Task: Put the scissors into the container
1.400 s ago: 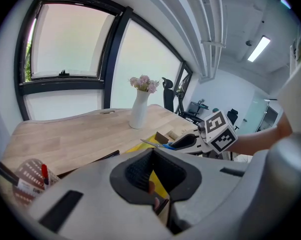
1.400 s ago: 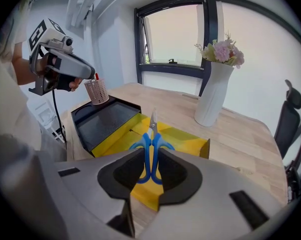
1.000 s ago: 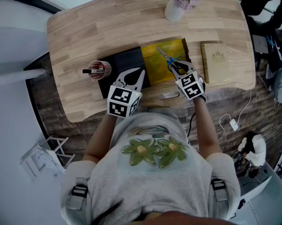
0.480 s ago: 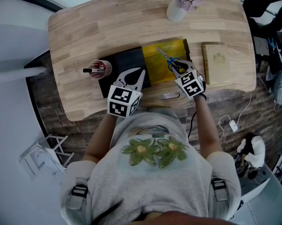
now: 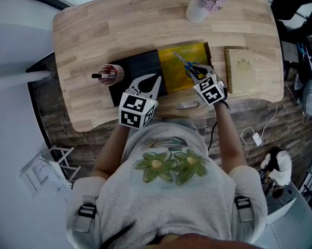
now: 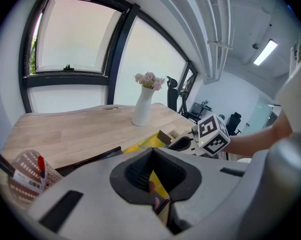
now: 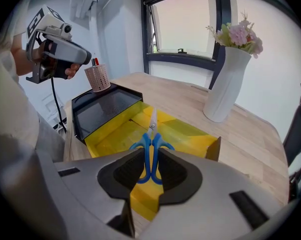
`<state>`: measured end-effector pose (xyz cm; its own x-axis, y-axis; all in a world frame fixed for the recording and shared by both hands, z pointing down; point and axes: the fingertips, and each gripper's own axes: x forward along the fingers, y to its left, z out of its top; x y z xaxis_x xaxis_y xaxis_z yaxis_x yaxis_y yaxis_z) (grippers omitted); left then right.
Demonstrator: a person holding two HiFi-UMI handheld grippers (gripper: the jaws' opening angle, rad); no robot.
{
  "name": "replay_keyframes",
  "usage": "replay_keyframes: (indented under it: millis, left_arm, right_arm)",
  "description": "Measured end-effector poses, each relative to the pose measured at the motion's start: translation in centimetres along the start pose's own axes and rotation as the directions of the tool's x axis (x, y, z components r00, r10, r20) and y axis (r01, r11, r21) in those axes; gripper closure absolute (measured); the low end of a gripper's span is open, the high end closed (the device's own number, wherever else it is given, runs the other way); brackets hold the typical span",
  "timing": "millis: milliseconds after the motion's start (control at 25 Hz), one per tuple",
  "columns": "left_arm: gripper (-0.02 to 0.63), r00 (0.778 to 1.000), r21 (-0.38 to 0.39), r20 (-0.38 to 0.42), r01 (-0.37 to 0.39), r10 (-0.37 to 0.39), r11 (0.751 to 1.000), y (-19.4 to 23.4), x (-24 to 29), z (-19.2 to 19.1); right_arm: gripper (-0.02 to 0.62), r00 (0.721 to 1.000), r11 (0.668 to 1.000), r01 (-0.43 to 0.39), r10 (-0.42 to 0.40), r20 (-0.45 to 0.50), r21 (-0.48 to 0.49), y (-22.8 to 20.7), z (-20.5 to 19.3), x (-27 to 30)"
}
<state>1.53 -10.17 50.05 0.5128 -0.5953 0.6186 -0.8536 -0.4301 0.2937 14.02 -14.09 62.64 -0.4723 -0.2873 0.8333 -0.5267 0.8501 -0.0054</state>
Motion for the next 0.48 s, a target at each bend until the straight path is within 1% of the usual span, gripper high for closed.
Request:
replay_keyframes:
  millis: [480]
  left_arm:
    - [0.6,1.0,-0.016,-0.003,-0.014,0.014,1.0,0.63,-0.14,-0.42]
  right_arm:
    - [0.508,0.999,1.0,-0.015,0.014,-0.034,-0.023,-0.11,-0.06,1.06]
